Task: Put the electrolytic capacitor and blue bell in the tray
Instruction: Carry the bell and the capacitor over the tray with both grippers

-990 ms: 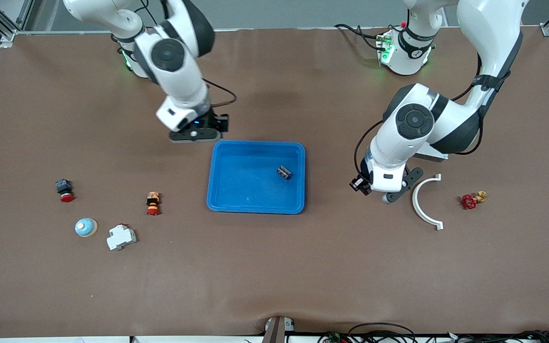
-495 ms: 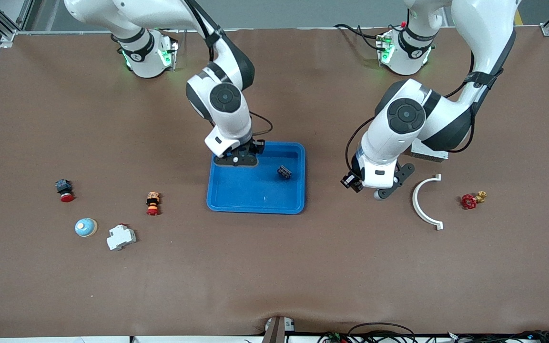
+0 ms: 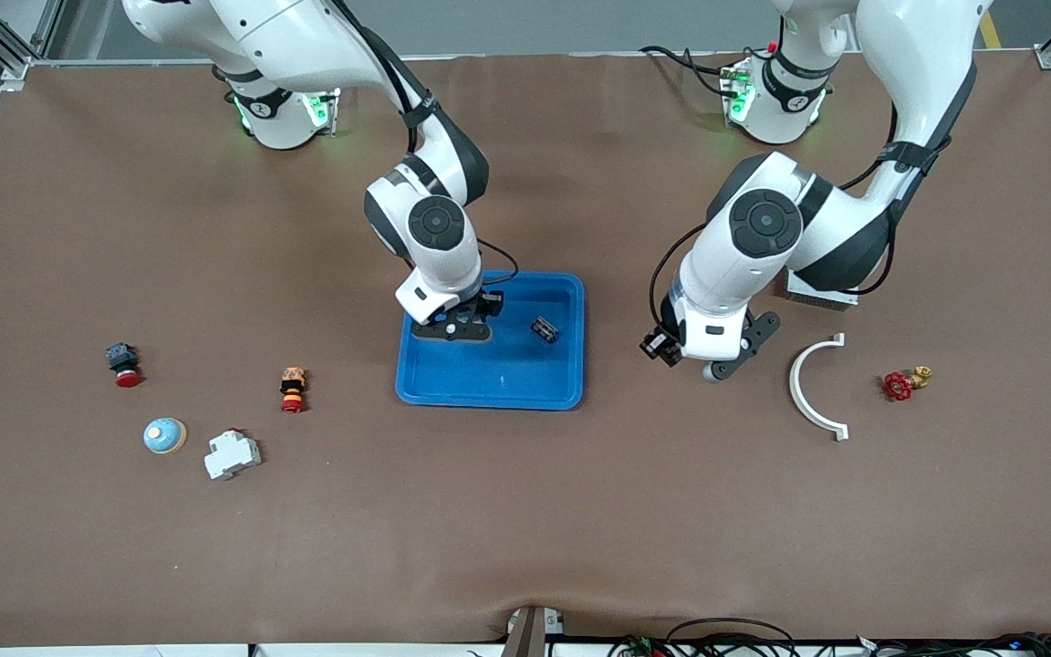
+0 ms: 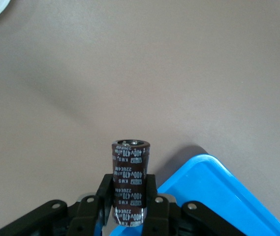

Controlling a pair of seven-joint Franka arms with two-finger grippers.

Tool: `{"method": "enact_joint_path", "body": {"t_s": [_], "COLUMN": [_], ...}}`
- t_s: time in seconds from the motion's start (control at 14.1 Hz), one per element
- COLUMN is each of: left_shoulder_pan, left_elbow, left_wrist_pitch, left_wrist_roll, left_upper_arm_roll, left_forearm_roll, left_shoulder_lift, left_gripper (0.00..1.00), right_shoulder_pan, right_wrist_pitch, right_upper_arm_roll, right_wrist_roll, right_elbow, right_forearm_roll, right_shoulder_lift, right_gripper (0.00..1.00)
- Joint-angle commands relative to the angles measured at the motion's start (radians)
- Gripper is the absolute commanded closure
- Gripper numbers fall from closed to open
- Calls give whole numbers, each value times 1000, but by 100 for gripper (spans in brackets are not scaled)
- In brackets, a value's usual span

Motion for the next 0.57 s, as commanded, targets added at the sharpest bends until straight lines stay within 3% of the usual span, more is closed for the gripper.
{"method": "enact_joint_path", "body": {"t_s": [0.0,0.49], "left_shoulder_pan": [-37,-71], "left_elbow": [53,81], "left_wrist_pitch": [-23,-23], "left_wrist_roll": [-54,-111], "left_upper_arm_roll": [-7,-7], "left_forearm_roll": [-15,-13], "left_shoulder_lift": [30,45], "left_gripper": [100,100], "right_shoulder_pan": [6,1], "right_wrist_pitch": [21,142], "right_upper_arm_roll": [2,3], "right_wrist_roll": [4,-2], "right_elbow": [12,-76], "right_forearm_roll": [-26,-50], "right_shoulder_lift": [25,25], "right_gripper": [100,100]}}
